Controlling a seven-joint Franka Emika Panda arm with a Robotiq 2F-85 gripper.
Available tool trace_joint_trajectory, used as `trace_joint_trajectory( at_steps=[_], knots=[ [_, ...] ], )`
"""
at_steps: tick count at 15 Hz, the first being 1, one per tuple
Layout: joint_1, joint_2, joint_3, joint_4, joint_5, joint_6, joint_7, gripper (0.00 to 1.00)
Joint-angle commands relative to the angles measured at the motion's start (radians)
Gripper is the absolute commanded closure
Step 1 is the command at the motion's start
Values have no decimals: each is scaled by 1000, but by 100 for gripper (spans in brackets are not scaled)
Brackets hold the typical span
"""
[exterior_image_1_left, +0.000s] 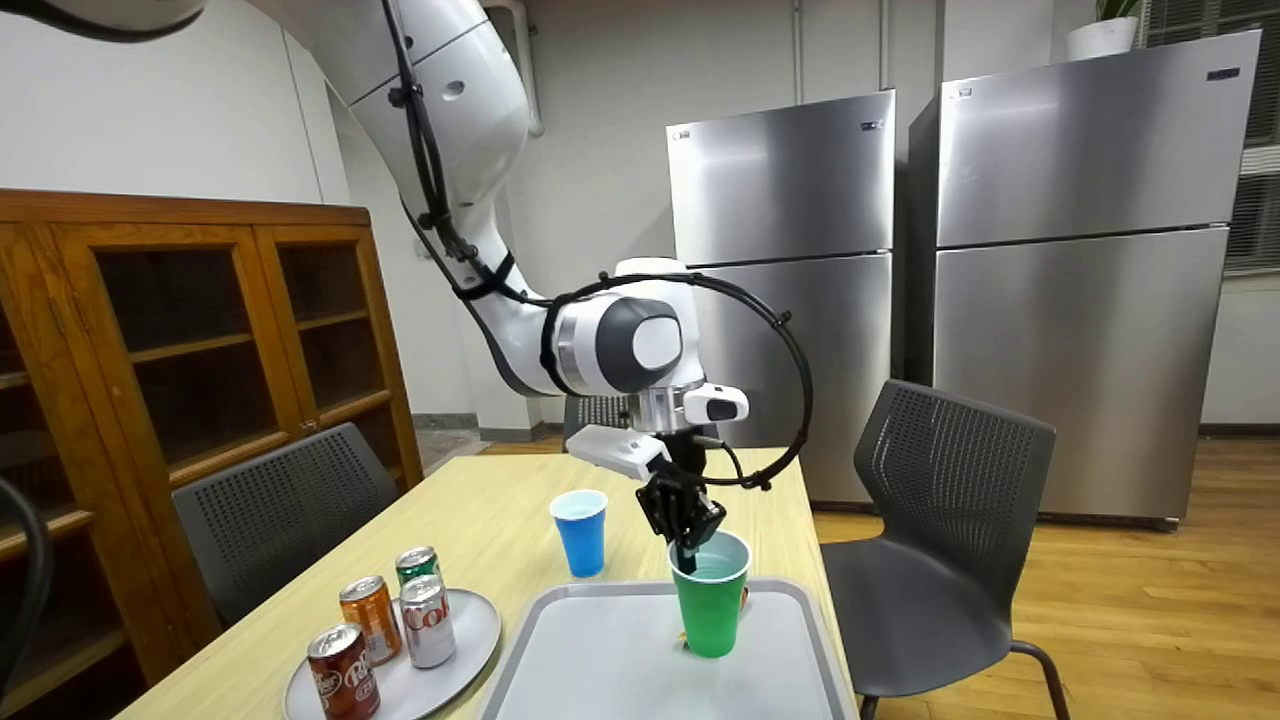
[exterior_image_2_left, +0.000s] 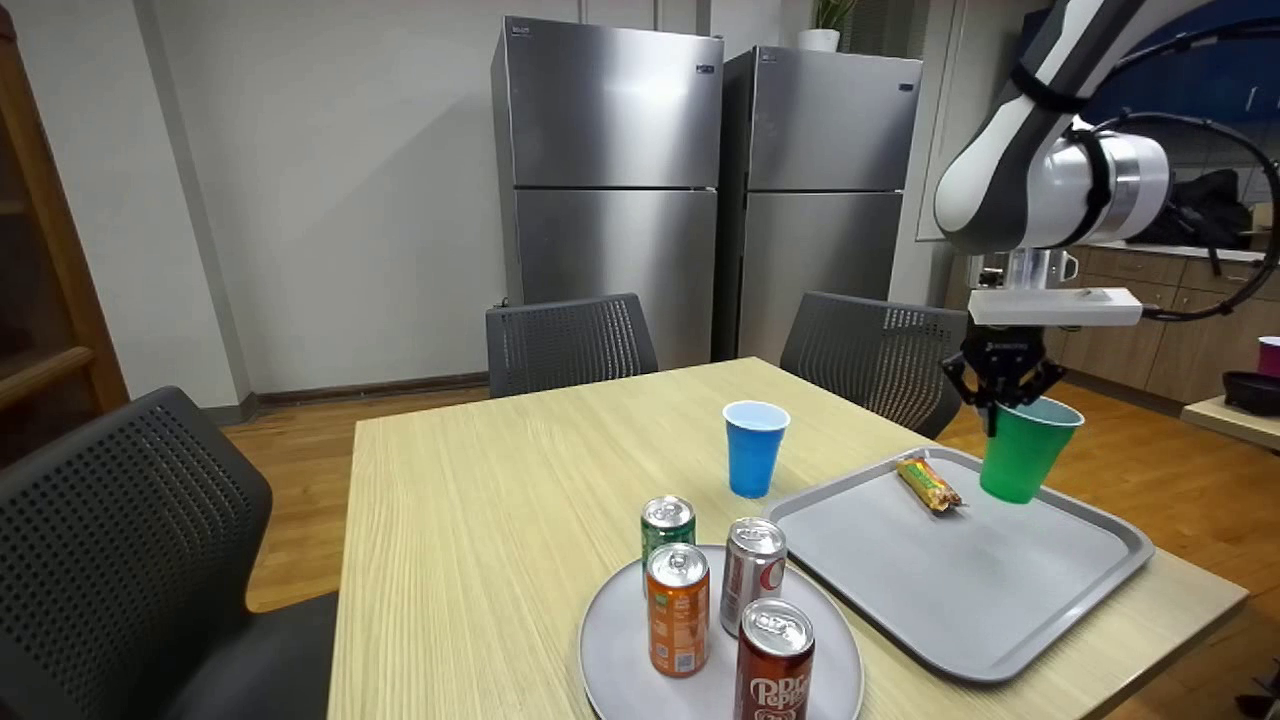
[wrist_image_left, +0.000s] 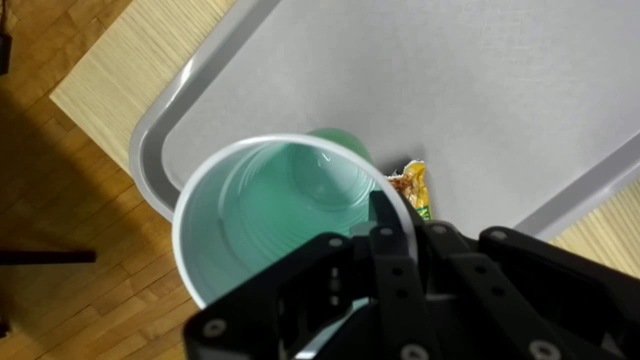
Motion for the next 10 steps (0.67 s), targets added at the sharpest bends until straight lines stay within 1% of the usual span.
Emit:
trace_joint_trajectory(
  at_steps=[1, 5, 10],
  knots=[
    [13, -20, 4, 50, -22, -64, 5, 99],
    [25, 8, 27, 114, -8, -73, 1, 99],
    [21, 69, 74, 209, 27, -65, -26, 99]
  ],
)
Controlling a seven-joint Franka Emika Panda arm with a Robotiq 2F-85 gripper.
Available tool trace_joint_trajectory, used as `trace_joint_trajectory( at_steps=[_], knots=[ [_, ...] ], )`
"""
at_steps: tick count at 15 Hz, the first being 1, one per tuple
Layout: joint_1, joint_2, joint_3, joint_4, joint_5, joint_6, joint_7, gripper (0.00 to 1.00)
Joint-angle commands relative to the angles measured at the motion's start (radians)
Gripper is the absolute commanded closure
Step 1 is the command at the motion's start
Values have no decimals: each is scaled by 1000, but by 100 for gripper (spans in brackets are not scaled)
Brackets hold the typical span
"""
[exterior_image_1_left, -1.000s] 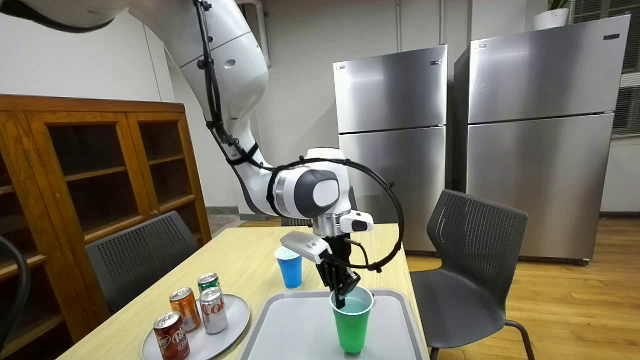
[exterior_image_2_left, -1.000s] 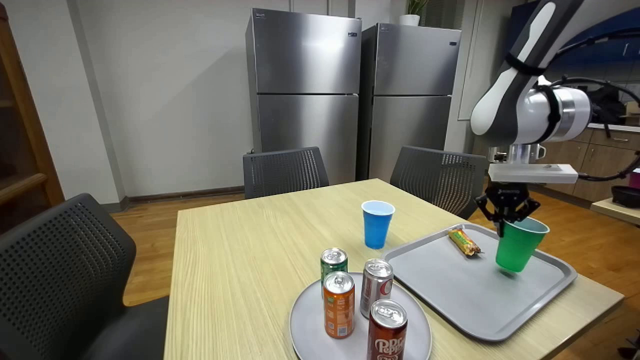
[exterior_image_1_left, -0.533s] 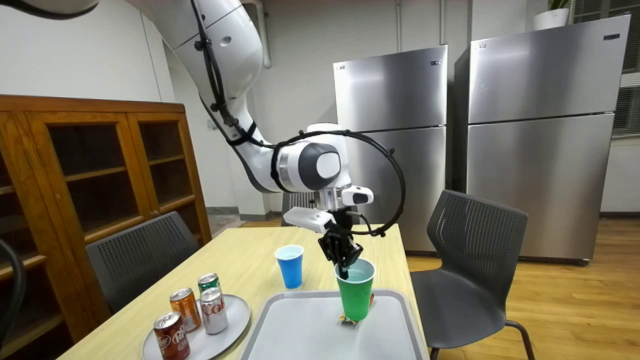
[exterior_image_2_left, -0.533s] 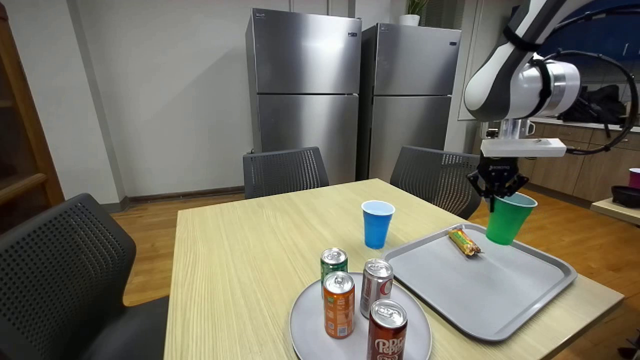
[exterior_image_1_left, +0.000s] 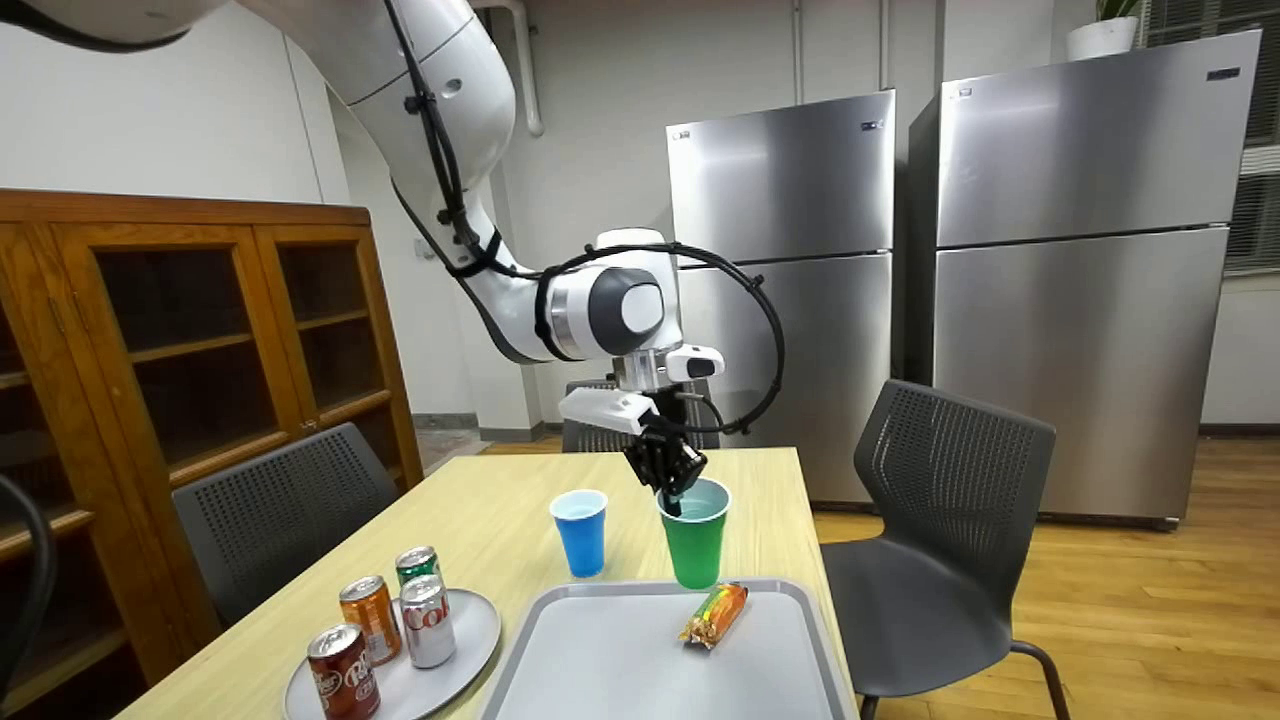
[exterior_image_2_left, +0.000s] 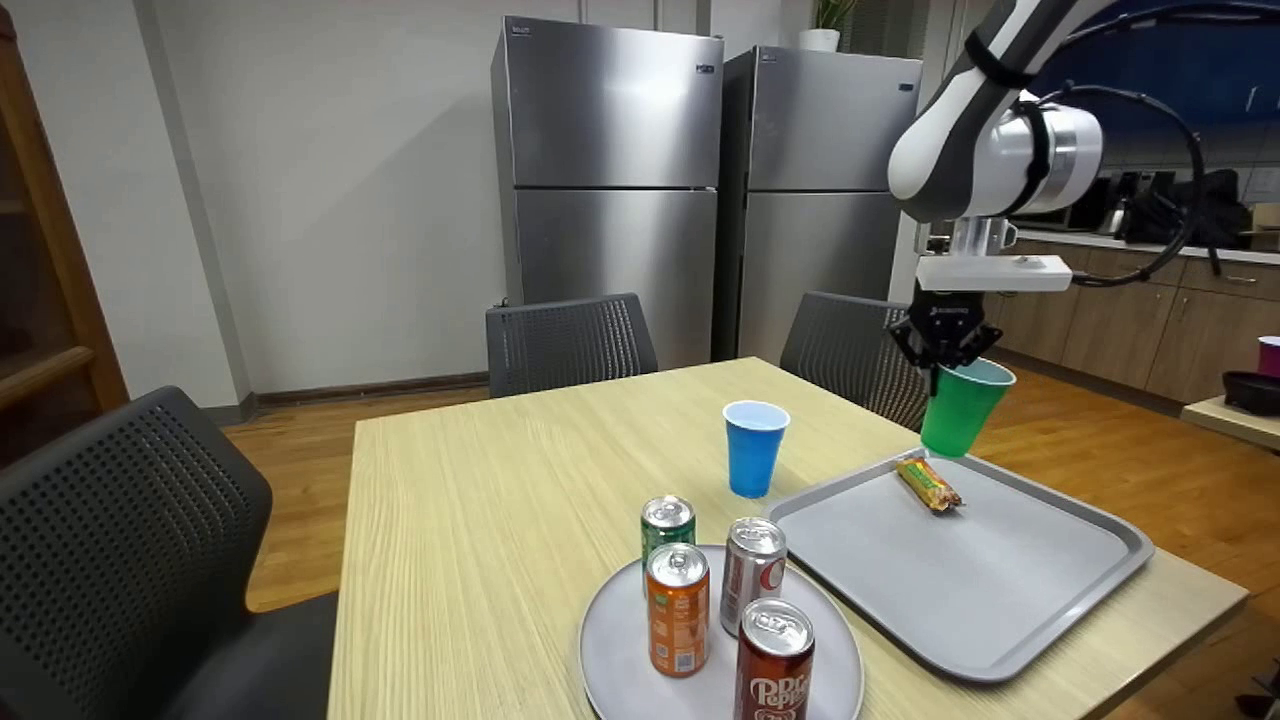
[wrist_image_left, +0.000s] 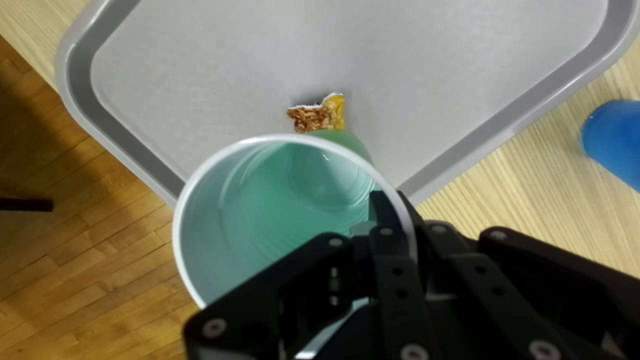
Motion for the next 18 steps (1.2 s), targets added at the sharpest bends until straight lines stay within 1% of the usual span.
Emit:
trace_joint_trajectory(
  at_steps=[1, 9, 13, 18],
  knots=[
    [-8, 67, 35, 106, 29, -34, -27, 99],
    [0, 222, 66, 299, 28, -41, -30, 99],
    [5, 294, 72, 402, 22, -78, -43, 99],
    [33, 376, 60, 520, 1, -143, -26, 99]
  ],
)
